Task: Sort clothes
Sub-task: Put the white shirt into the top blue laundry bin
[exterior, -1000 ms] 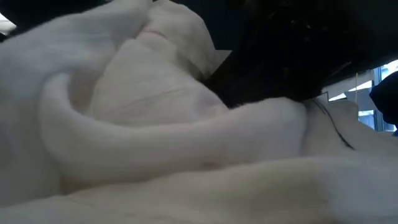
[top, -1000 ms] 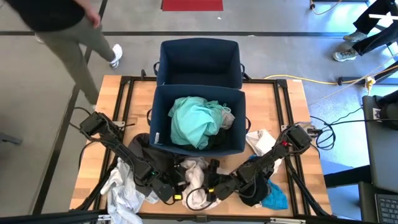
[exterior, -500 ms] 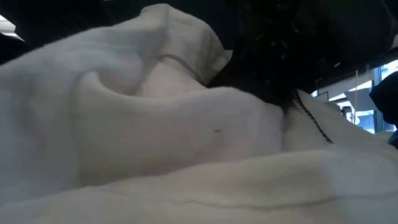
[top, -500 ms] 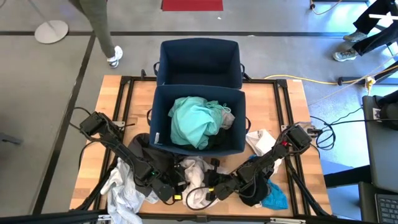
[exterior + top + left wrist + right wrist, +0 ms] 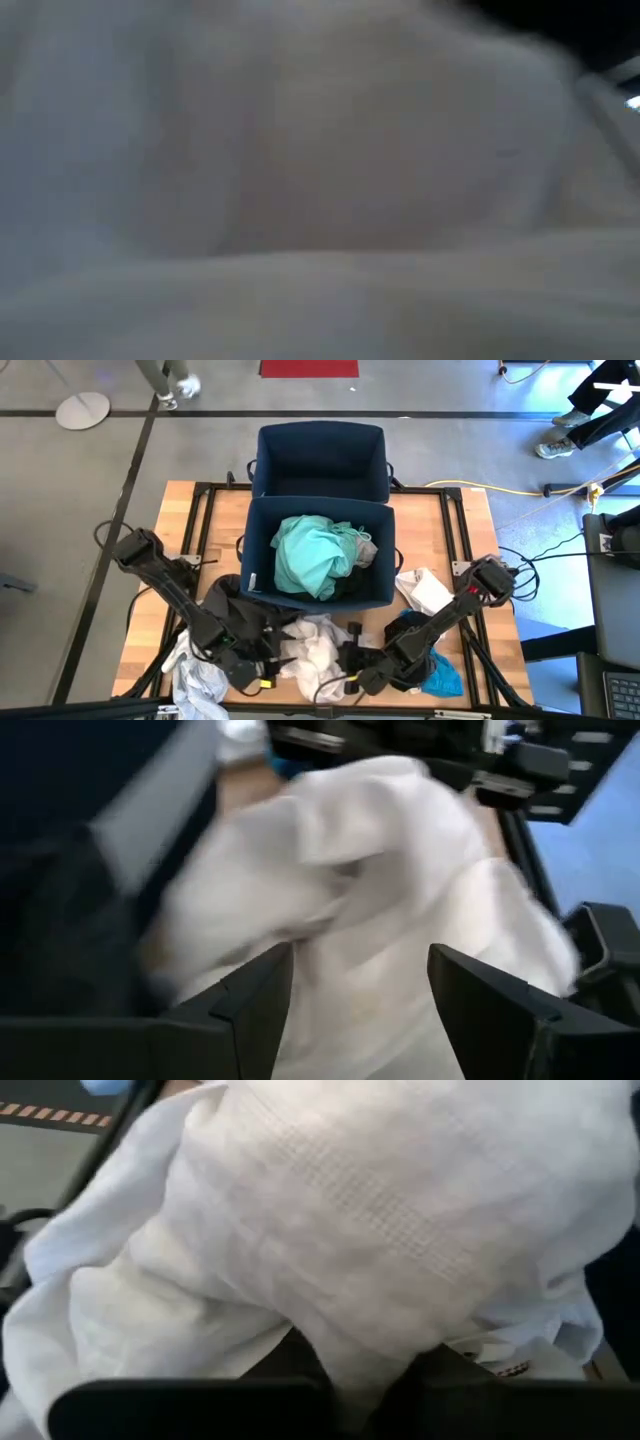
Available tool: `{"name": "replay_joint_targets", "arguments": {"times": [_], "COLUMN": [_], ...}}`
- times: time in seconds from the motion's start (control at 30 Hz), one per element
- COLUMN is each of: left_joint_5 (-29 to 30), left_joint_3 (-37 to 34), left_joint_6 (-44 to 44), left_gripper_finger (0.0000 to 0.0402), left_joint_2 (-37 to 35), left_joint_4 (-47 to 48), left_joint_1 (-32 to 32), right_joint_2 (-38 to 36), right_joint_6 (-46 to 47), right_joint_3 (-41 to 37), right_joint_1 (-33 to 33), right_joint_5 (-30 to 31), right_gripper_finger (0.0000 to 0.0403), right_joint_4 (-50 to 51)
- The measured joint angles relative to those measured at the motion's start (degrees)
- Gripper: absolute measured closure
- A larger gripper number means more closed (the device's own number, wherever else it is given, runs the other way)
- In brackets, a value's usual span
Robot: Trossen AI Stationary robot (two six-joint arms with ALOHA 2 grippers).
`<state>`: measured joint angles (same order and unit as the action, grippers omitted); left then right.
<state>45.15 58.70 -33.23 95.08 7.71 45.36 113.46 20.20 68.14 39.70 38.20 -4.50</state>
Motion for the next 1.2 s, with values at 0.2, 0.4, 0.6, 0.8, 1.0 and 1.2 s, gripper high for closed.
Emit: {"name": "replay_joint_targets", "arguments": {"times": [0.2,0.4,0.6,0.8,1.0,1.2], "left_joint_5": [6.53,7.35,7.72,7.96,8.24,9.72], "left_joint_3": [0.02,0.01,-0.40,-3.35,-4.87,-4.87], "left_joint_6": [-6.05,-16.26,-24.70,-29.21,-30.87,-29.06], "left_gripper_finger": [0.0178,0.0178,0.0178,0.0178,0.0178,0.0178], "left_joint_2": [-3.94,-3.77,-3.25,-3.25,-3.25,-3.25], "left_joint_4": [10.79,21.82,28.39,27.49,27.35,27.16], "left_joint_1": [2.39,3.04,4.70,6.57,7.11,6.51], "right_joint_2": [-3.42,-5.83,-7.38,-9.87,-11.99,-12.21], "right_joint_6": [-0.89,-4.10,-7.04,-10.56,-15.09,-24.98], "right_joint_3": [1.39,5.67,11.49,16.59,25.68,37.98], "right_joint_1": [1.86,2.01,1.90,1.90,1.75,0.51], "right_joint_5": [0.23,0.71,0.89,3.23,6.13,7.90], "right_gripper_finger": [0.0360,0.0360,0.0360,0.0359,0.0358,0.0359], "right_joint_4": [5.70,10.50,16.69,20.60,28.17,34.30]}}
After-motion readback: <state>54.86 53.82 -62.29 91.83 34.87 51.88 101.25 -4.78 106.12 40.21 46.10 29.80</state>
